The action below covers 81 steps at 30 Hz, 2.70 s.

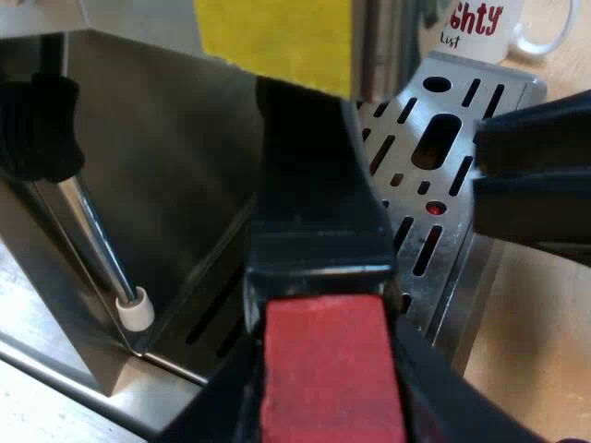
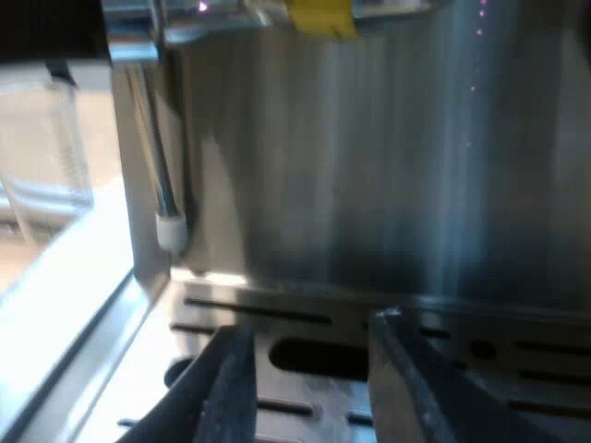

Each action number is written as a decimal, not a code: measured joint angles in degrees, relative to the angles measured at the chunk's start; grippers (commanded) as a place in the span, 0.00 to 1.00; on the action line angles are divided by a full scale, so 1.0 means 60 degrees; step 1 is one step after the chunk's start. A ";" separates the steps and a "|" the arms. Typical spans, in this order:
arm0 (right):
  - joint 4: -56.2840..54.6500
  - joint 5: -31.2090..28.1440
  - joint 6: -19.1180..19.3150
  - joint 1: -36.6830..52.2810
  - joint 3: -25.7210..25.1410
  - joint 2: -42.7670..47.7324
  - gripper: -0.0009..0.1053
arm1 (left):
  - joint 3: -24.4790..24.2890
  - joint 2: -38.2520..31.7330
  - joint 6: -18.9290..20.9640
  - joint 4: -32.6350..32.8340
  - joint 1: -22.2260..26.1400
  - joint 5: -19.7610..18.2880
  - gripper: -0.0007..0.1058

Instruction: Put the handle in the coffee machine

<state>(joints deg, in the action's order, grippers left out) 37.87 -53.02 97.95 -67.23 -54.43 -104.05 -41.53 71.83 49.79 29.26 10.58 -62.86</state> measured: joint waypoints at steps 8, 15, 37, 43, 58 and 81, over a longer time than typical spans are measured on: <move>0.2190 0.0476 0.0095 0.0585 0.0000 -0.0691 0.31 | 0.0000 0.0000 0.0000 0.0000 0.0000 0.0000 0.01; 0.2299 0.0826 0.1103 0.1009 -0.0476 -0.0691 0.31 | 0.0000 0.0000 0.0000 0.0000 0.0000 -0.0006 0.01; 0.2106 0.1505 0.2037 0.1508 -0.1100 -0.0736 0.31 | 0.0000 0.0000 -0.0047 -0.0014 0.0000 0.0076 0.01; 0.2271 0.1503 0.2058 0.1508 -0.1100 -0.0766 0.31 | 0.0000 0.0000 -0.0047 -0.0014 0.0000 0.0076 0.01; 0.2474 0.1545 0.1629 0.1508 -0.1100 -0.0851 0.31 | 0.0000 0.0000 -0.0047 -0.0014 0.0000 0.0076 0.45; 0.2591 0.1262 0.1597 0.1508 -0.1312 -0.1008 0.31 | -0.0259 -0.0408 -0.0157 0.0323 0.0498 -0.1024 0.60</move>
<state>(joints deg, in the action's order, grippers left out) 53.41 -45.45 107.54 -58.18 -62.31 -110.10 -43.08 69.38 48.85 31.19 13.56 -69.00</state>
